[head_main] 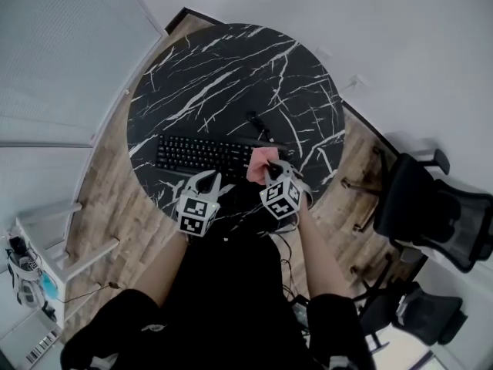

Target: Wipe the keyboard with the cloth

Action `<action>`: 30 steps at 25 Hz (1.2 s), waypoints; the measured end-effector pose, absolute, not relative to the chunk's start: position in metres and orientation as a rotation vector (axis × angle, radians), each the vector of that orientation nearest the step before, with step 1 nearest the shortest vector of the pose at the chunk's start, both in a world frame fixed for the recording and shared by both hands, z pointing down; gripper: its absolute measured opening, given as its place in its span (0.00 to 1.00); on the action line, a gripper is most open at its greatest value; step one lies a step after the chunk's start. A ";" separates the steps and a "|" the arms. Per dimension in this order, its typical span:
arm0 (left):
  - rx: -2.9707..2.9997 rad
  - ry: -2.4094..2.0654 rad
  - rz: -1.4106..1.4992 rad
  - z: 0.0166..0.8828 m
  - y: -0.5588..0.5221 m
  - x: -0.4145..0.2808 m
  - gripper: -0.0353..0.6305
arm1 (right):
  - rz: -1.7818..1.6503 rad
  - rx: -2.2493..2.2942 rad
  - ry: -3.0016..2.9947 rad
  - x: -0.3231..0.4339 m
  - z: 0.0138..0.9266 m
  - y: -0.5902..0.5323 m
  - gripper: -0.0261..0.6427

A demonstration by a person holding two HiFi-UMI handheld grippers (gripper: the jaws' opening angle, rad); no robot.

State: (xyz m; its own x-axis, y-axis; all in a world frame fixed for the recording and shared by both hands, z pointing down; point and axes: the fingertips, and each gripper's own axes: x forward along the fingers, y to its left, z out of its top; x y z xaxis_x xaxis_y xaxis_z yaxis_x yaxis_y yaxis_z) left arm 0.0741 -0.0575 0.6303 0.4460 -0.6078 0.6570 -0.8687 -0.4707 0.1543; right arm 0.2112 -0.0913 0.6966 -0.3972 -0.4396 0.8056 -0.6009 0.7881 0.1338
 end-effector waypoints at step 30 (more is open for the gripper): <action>2.203 -1.310 0.675 0.621 -0.059 0.036 0.05 | 0.044 0.789 -2.081 0.178 0.647 -0.139 0.04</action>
State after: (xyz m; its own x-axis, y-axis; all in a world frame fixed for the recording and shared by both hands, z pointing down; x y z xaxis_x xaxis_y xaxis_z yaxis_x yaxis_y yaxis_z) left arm 0.0363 -0.0592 0.6207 0.4183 -0.6533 0.6310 -0.8932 -0.4222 0.1550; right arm 0.1784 -0.1392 0.6466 -0.4072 -0.5178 0.7524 -0.5490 0.7971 0.2515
